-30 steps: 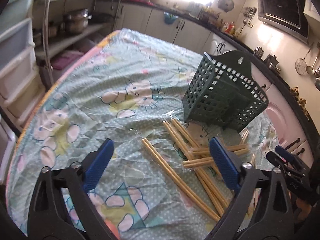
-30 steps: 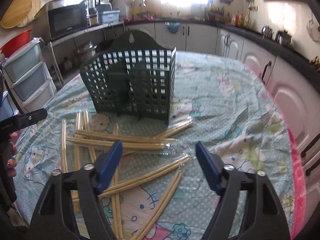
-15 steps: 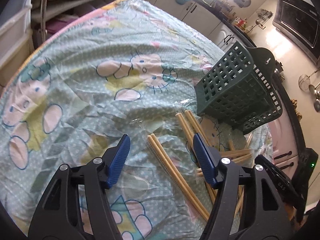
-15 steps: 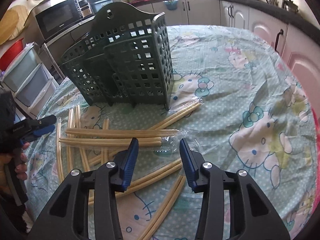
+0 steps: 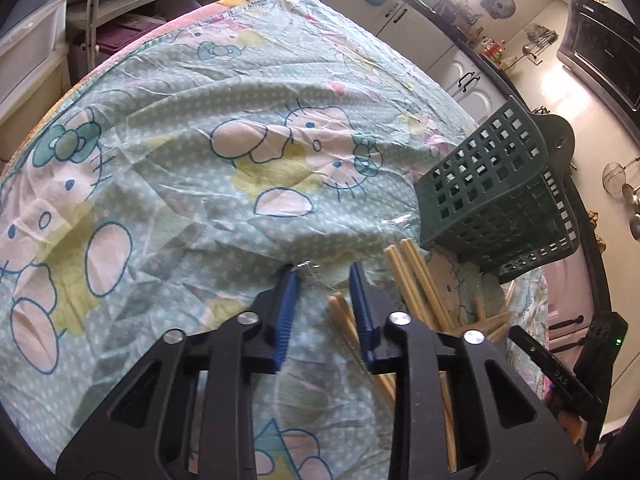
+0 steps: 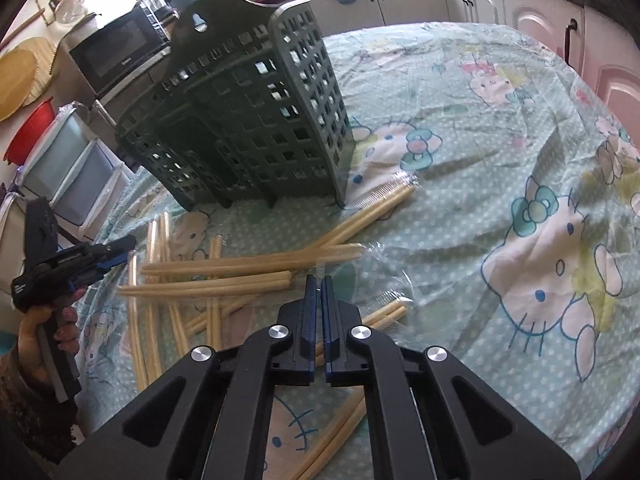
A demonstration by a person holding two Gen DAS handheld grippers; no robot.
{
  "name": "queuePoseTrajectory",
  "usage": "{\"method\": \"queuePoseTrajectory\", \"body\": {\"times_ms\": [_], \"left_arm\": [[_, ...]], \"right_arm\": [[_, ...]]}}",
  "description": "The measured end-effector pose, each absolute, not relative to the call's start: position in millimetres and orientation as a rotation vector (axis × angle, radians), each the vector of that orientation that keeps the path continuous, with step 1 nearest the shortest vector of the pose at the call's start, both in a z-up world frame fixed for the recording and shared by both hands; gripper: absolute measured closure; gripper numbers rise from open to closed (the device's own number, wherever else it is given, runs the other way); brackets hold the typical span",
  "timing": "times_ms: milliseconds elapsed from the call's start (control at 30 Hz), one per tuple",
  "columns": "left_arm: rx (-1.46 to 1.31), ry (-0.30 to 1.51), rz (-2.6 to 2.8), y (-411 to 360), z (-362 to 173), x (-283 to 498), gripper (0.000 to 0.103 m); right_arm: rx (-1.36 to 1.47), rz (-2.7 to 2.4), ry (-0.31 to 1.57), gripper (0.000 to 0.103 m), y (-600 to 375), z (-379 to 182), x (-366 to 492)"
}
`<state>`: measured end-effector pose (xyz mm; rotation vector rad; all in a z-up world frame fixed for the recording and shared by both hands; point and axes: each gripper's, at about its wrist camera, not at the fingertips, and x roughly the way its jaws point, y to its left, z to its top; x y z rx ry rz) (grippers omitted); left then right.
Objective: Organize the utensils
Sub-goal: 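Close the right gripper on a chopstick while the left gripper closes on another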
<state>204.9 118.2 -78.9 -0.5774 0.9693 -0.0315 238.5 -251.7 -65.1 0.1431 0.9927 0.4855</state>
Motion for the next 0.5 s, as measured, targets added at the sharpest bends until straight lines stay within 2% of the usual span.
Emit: {"method": "queuePoseTrajectory", "body": {"times_ms": [300, 500], "left_arm": [[-0.562, 0.963, -0.068, 123, -77, 209, 0.102], [-0.541, 0.875, -0.12, 125, -46, 198, 0.103]], "right_arm": [[0.112, 0.511, 0.926, 0.102, -248, -46, 230], [0.066, 0.539, 0.849, 0.102, -242, -23, 218]]}}
